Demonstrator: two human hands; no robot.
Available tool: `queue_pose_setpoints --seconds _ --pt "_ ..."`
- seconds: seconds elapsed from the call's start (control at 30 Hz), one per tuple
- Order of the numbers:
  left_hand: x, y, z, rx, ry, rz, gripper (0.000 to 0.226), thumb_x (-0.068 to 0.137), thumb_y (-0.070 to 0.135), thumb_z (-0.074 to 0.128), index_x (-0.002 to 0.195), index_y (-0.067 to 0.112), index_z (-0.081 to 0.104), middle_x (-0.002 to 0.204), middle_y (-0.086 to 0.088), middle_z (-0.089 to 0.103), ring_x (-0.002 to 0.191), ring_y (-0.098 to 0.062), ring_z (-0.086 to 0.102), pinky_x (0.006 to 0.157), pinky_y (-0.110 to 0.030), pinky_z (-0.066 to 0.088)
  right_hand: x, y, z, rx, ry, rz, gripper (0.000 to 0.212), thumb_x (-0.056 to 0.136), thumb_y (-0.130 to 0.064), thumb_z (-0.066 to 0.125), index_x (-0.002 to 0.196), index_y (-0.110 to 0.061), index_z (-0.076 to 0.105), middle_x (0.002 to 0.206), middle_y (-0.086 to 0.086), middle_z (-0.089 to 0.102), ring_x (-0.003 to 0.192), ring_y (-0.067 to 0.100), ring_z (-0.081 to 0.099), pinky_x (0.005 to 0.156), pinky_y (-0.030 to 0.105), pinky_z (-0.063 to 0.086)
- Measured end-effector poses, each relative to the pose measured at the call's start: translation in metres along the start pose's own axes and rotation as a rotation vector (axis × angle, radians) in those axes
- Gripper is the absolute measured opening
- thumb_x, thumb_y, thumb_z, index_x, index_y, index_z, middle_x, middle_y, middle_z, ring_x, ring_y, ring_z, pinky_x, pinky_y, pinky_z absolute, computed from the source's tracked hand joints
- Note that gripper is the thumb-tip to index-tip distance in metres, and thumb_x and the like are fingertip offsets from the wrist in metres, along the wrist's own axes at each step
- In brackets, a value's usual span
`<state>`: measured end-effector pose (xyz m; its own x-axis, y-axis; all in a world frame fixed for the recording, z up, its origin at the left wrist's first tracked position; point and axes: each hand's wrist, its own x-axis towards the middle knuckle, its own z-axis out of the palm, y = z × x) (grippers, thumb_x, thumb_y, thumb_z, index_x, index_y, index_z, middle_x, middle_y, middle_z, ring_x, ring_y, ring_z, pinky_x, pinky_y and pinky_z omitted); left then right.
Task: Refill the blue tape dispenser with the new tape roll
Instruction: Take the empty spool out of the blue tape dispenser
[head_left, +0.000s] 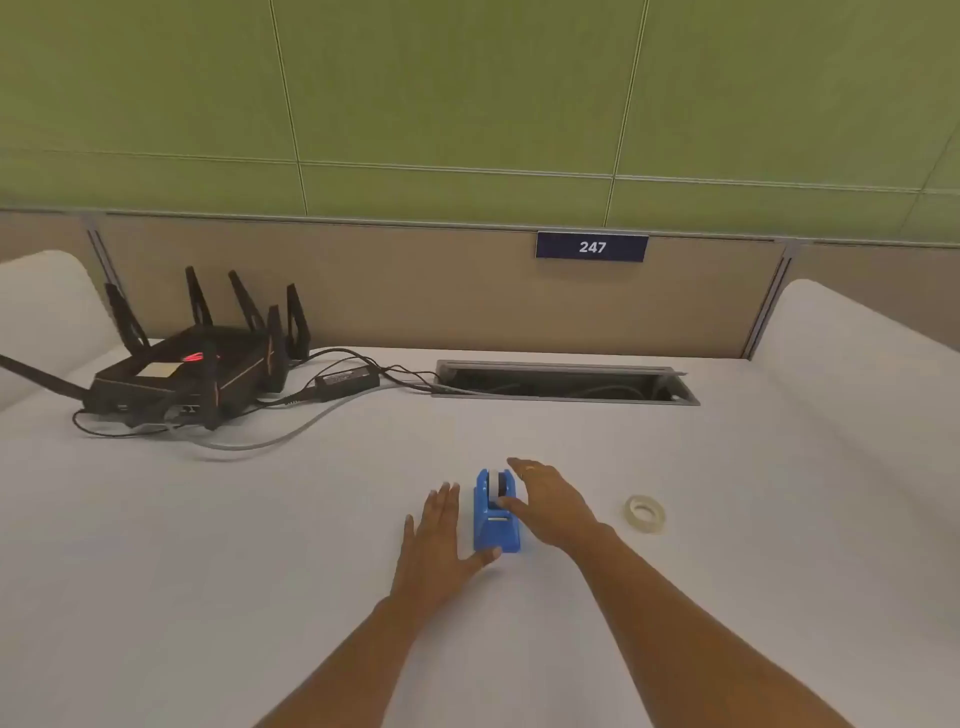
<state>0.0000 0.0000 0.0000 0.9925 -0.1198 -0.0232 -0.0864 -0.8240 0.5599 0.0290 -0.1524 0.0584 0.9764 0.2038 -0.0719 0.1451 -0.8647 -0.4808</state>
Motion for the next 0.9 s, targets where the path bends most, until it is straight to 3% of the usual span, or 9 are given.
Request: queue_pose_setpoints --seconds 0.07,0.13,0.3,0.43,0.5,0.73,0.9 --pt "0.009 0.000 0.004 -0.004 -0.020 0.002 0.096 0.076 0.068 0.040 0.143 0.016 -0.007 0.156 -0.002 -0.004 0.144 -0.016 -0.004 0.116 -0.041 -0.004 0.008 0.001 0.000 -0.001 -0.023 -0.003 0.062 0.091 -0.035 0.050 0.143 -0.016 0.022 0.152 0.006 0.029 0.138 0.024 0.027 0.112 0.036 0.025" --pt "0.017 0.002 0.006 0.025 -0.018 0.006 0.115 0.057 0.089 0.021 0.143 0.016 -0.005 0.156 -0.002 -0.001 0.144 -0.017 -0.001 0.116 -0.041 -0.003 0.014 0.000 -0.001 -0.012 -0.068 0.003 0.065 0.089 -0.034 0.054 0.143 -0.017 0.022 0.151 0.007 0.029 0.137 0.025 0.028 0.112 0.037 0.026" --pt "0.032 -0.004 0.022 -0.029 0.016 0.041 0.127 0.039 0.097 0.007 0.142 0.023 0.006 0.154 0.002 0.014 0.143 -0.014 0.012 0.116 -0.040 -0.002 0.028 -0.001 -0.004 -0.064 -0.091 -0.028 0.065 0.087 -0.034 0.058 0.141 -0.016 0.027 0.144 0.010 0.036 0.129 0.027 0.040 0.106 0.035 0.035" --pt "0.024 -0.005 0.029 -0.022 0.052 0.123 0.082 0.077 0.069 0.035 0.142 0.026 0.011 0.154 0.008 0.018 0.141 -0.006 0.018 0.116 -0.037 -0.005 0.034 -0.001 -0.003 -0.110 -0.106 -0.045 0.063 0.084 -0.037 0.060 0.138 -0.016 0.035 0.135 0.010 0.042 0.120 0.026 0.046 0.099 0.034 0.041" --pt "0.023 -0.005 0.029 -0.019 0.064 0.125 0.071 0.085 0.055 0.042 0.142 0.027 0.011 0.153 0.009 0.018 0.140 -0.005 0.020 0.116 -0.035 -0.006 0.035 -0.001 -0.003 -0.112 -0.099 -0.044 0.059 0.084 -0.037 0.061 0.135 -0.016 0.041 0.130 0.010 0.045 0.115 0.025 0.049 0.095 0.033 0.043" --pt "0.021 -0.003 0.030 0.037 0.052 0.120 0.072 0.080 0.064 0.024 0.142 0.030 0.009 0.154 0.011 0.018 0.139 -0.003 0.021 0.116 -0.034 -0.004 0.038 -0.002 -0.008 -0.104 -0.059 -0.040 0.049 0.081 -0.027 0.066 0.125 -0.012 0.051 0.125 0.011 0.054 0.114 0.025 0.049 0.095 0.032 0.041" --pt "0.019 -0.001 0.028 0.053 0.052 0.123 0.065 0.089 0.052 0.035 0.142 0.030 0.006 0.154 0.010 0.015 0.140 -0.003 0.019 0.116 -0.035 -0.004 0.042 -0.005 -0.012 -0.130 -0.065 -0.042 0.045 0.084 -0.023 0.063 0.126 -0.011 0.050 0.128 0.011 0.054 0.117 0.026 0.049 0.099 0.033 0.040"
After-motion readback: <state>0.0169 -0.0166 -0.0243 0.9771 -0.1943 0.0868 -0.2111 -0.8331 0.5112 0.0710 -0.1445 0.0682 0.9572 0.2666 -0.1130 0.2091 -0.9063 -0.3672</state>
